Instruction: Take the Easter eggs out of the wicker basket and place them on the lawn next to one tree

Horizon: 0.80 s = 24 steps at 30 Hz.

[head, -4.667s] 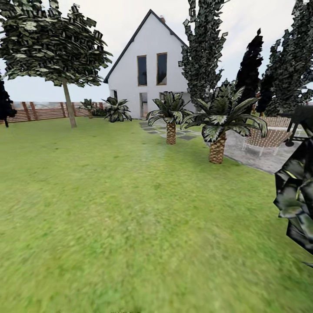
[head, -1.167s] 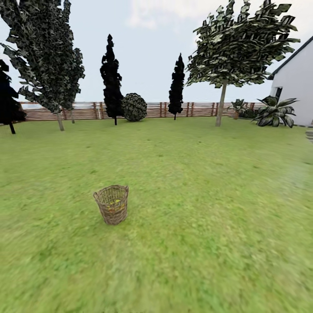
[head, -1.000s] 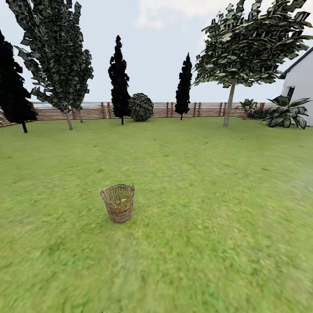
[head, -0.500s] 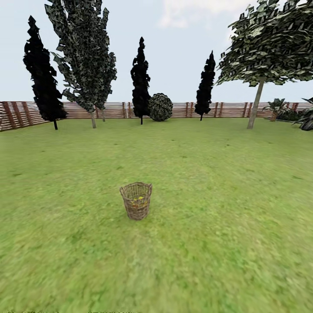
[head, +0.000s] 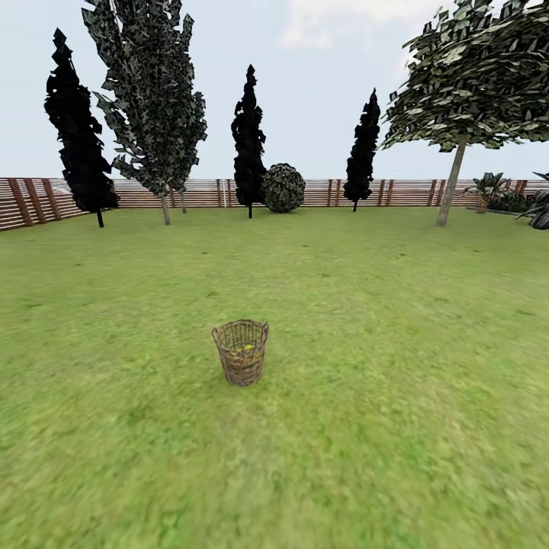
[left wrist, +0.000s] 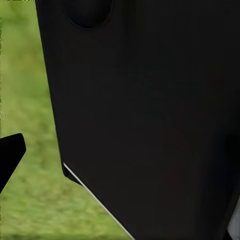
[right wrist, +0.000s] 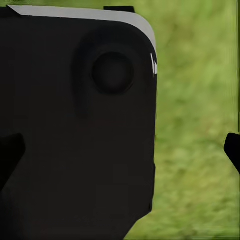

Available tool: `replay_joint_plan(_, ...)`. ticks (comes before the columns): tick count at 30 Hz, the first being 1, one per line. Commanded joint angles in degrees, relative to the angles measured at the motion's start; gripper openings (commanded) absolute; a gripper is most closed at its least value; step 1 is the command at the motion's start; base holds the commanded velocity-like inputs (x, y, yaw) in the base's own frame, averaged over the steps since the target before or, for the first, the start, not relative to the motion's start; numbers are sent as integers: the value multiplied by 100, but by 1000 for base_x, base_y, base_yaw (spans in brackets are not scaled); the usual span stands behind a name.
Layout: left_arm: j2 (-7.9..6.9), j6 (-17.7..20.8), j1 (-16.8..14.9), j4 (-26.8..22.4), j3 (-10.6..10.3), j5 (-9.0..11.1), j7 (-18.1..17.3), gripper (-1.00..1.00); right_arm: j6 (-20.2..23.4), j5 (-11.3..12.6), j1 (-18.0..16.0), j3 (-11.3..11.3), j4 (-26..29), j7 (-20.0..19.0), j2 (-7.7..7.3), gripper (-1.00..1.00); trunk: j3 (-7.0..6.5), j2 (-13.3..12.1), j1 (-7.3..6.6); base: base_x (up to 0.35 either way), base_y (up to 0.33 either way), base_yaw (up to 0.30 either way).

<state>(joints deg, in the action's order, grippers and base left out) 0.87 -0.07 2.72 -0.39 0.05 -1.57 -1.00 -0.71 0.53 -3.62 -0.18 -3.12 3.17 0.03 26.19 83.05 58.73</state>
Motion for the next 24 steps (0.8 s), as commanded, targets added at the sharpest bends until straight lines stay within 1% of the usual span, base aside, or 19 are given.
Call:
replay_joint_plan(1,-3,-4,1,-13,3,-14,-2,100,-4,22,-7,-13,-13,17,-4,100,4,2,0,0,0,0)
replay_joint_plan(6,-52,-10,1,-48,9,-7,20,100,10,115,-7,-15,-13,12,-14,100,4,2,0,0,0,0)
replay_joint_plan(8,-57,-11,1,-49,11,-2,23,100,0,117,-7,-10,-15,16,-18,100,4,2,0,0,0,0)
replay_joint_plan(10,-49,-7,1,-49,18,13,24,100,0,85,-7,23,-20,14,9,100,4,2,0,0,0,0)
replay_joint_plan(14,4,15,1,-17,25,18,-6,100,7,100,-7,3,-19,16,24,100,4,2,0,0,0,0)
replay_joint_plan(17,93,29,1,-1,26,18,-2,100,15,106,-7,6,-18,24,16,100,4,2,0,0,0,0)
replay_joint_plan(18,115,40,1,-7,40,60,-2,100,17,89,-7,20,-19,15,17,100,4,2,0,0,0,0)
replay_joint_plan(19,126,44,1,-12,64,144,1,100,19,79,-7,27,-19,6,19,100,4,2,0,0,0,0)
replay_joint_plan(20,137,45,1,-24,95,277,9,100,22,69,-7,33,-18,1,21,100,4,2,0,0,0,0)
replay_joint_plan(21,151,47,1,-43,121,453,18,100,26,63,-7,34,-16,-3,20,100,4,2,0,0,0,0)
replay_joint_plan(22,157,73,1,-271,146,876,77,100,42,56,-7,20,27,-8,-3,100,4,2,0,0,0,0)
replay_joint_plan(24,134,251,1,-698,160,1226,249,100,131,54,-7,12,224,4,-36,100,4,2,0,0,0,0)
